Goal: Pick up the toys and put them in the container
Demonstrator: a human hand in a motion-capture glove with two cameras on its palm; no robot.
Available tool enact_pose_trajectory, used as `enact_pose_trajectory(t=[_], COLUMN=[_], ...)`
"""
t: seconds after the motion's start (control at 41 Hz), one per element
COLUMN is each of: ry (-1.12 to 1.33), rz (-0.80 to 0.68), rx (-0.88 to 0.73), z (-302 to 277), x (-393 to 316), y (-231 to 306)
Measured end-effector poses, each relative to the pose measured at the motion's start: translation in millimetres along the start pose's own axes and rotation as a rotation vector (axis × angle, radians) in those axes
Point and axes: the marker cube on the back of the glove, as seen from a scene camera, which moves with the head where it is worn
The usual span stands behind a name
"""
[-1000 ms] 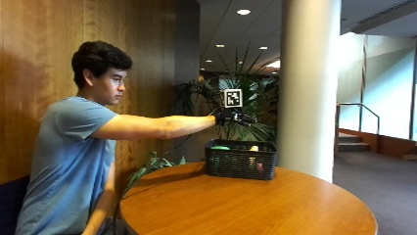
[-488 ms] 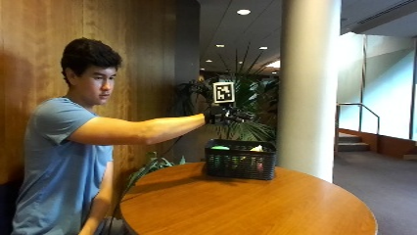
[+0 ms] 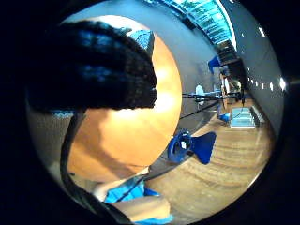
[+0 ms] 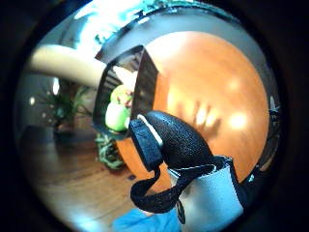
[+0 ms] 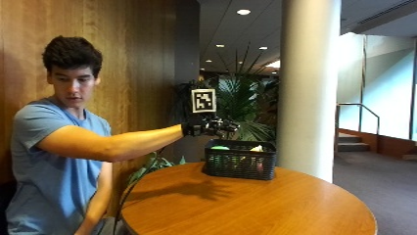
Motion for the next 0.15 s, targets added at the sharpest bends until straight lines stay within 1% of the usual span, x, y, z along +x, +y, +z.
enact_pose_trajectory(t=[0.049, 0.098, 0.146], ry=[0.016, 0.042, 0.019], rz=[-0.024, -0.088, -0.108], rx=[0.003, 0.005, 0.002], z=[2, 4, 5], x=[8, 15, 15], y=[5, 10, 13])
